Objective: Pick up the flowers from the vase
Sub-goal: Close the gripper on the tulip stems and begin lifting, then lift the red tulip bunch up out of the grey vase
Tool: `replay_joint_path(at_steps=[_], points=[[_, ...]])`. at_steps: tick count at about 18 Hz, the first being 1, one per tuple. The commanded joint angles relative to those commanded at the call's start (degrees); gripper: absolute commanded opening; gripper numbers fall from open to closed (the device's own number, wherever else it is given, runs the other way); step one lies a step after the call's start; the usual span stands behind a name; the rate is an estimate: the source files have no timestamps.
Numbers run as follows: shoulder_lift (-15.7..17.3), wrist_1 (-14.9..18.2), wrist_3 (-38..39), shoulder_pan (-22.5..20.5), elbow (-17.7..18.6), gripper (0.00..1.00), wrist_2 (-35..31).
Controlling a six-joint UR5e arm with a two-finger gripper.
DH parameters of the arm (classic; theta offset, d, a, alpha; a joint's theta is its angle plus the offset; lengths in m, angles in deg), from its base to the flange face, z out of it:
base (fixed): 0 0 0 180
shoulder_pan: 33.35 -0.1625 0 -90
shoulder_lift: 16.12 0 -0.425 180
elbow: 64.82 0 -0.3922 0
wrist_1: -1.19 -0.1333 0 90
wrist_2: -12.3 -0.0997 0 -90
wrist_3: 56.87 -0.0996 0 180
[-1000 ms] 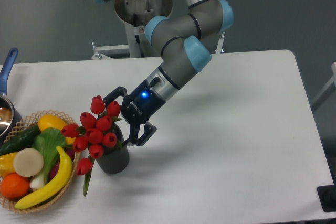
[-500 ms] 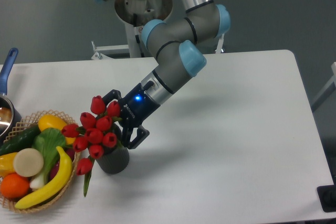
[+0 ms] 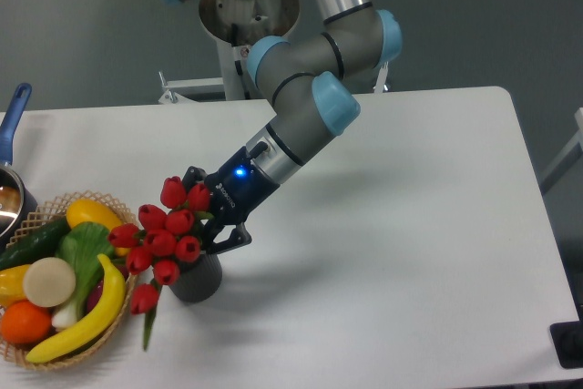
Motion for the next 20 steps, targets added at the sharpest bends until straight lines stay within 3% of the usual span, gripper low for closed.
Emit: replay_joint_path(at_steps=[5, 12, 20], points=[[0.4, 0.0, 0.6, -0.3, -0.2, 0.39, 0.1], [5.4, 0.0, 4.7, -0.2, -0.3, 0.39, 0.6], [7.5, 0.0, 13.3, -0.3, -5.1, 0.39, 1.5]])
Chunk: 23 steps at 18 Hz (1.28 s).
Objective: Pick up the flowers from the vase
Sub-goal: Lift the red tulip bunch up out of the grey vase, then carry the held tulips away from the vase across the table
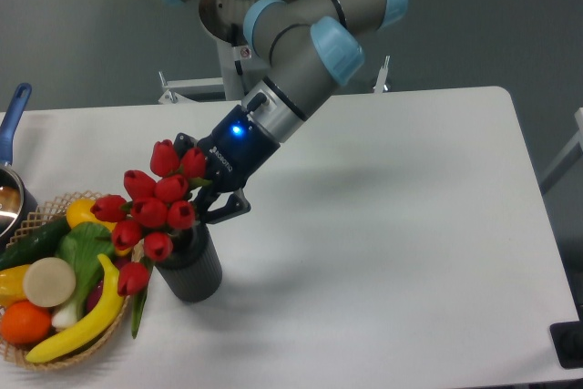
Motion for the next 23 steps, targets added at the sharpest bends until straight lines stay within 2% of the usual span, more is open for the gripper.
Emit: replay_joint_path(at_steps=[16, 20, 23], points=[[1.2, 0.1, 6.0, -1.3, -9.2, 0.39, 0.1], [1.2, 0.1, 11.6, -4.1, -12.7, 0.39, 0.0], [1.1, 0.1, 12.9, -5.4, -12.9, 0.39, -0.1]])
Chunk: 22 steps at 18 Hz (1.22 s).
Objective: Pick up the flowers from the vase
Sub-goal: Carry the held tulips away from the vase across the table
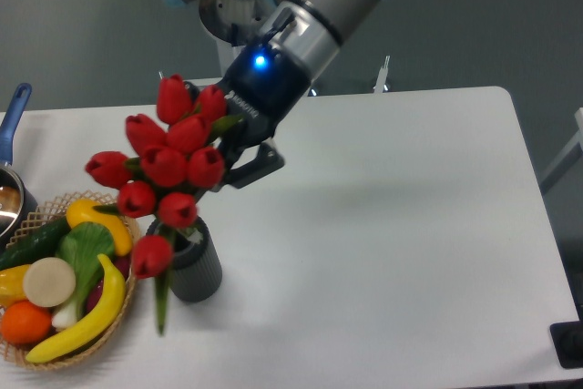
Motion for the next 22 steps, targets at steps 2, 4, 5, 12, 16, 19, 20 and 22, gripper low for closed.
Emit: replay_joint_path(at_steps=[2, 4, 5, 12, 16, 19, 20, 22], points=[[0.0, 0.0, -0.6, -3.6, 0.4, 0.39, -0.7], [-0.5, 0.0, -0.8, -8.1, 0.4, 0.39, -0.8], [-0.5, 0.0, -0.9, -10.5, 0.4, 0.39, -0.7], [-2.5, 0.0, -7.8, -22.1, 0.3, 0.39, -0.5], [-5.3, 0.0, -12.7, -24.4, 0.3, 0.39, -0.4], [-5.9, 0.0, -12.2, -24.4, 0.4, 0.39, -0.4], [-6.1, 0.1, -12.1, -24.4, 0.3, 0.39, -0.4], [-7.2, 0.0, -12.4, -24.5, 0.3, 0.39, -0.4]])
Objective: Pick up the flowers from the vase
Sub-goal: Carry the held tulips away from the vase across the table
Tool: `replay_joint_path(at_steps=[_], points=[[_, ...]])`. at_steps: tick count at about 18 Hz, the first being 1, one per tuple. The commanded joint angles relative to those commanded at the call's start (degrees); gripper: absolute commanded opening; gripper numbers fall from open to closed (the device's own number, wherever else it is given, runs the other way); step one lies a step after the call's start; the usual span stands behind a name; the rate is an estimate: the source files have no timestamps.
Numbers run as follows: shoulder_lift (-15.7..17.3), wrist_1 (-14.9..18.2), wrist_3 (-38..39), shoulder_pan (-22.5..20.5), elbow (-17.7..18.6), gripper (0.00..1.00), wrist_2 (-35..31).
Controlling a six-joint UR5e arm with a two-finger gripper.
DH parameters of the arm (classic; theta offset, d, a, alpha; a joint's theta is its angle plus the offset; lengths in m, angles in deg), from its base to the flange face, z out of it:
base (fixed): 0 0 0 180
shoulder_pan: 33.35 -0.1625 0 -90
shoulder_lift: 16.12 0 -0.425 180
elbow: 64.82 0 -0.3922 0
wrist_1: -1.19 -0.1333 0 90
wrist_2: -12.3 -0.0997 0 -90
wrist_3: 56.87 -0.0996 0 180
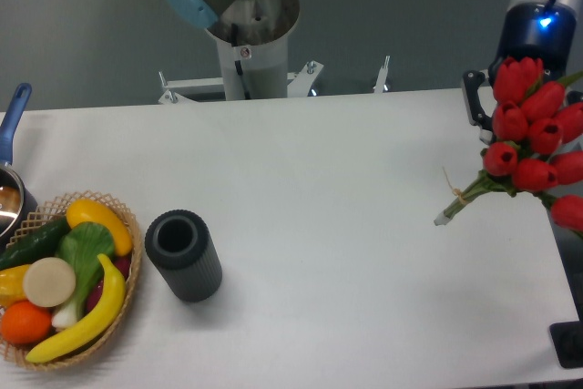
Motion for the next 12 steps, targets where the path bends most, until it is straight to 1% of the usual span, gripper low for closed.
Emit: replay_joint_path(at_steps=[6, 12], points=[[-0.4, 0.0, -0.3, -2.0, 0.3, 0.39, 0.3], [-0.4, 0.0, -0.1, -2.5, 0.3, 0.39, 1.0]])
